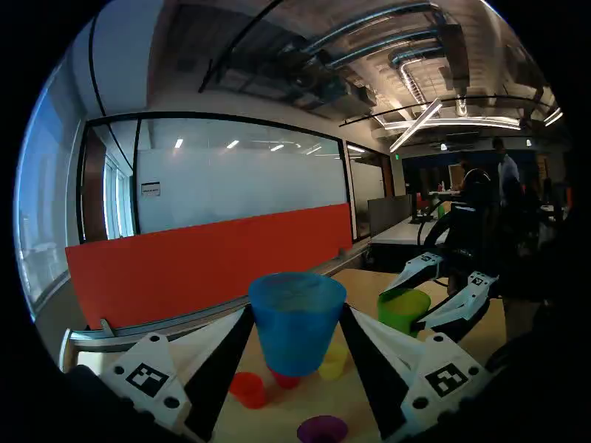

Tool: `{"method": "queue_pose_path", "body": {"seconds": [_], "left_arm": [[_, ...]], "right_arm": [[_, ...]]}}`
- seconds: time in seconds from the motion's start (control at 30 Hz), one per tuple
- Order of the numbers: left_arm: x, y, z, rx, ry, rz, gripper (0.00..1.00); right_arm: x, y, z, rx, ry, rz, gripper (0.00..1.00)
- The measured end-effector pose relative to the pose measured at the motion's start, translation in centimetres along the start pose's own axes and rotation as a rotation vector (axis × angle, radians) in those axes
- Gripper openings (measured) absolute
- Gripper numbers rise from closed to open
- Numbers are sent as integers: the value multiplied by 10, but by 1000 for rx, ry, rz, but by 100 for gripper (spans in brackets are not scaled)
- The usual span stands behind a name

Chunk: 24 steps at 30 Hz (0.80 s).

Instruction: Pour water

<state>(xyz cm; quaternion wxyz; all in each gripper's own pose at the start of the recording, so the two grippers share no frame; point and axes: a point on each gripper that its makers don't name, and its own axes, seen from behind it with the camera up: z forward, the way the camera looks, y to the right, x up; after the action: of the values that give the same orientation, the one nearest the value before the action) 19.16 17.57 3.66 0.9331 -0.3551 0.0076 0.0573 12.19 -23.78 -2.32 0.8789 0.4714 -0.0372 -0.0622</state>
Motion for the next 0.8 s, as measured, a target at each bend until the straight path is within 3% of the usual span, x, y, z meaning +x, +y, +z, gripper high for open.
{"method": "queue_pose_path", "body": {"seconds": [0.5, 0.8], "left_arm": [[13, -1, -10, 27, 8, 87, 84], [18, 1, -12, 45, 9, 175, 84]], "right_arm": [[-7, -11, 19, 41, 1, 11, 93], [-12, -14, 29, 60, 2, 22, 92]]}}
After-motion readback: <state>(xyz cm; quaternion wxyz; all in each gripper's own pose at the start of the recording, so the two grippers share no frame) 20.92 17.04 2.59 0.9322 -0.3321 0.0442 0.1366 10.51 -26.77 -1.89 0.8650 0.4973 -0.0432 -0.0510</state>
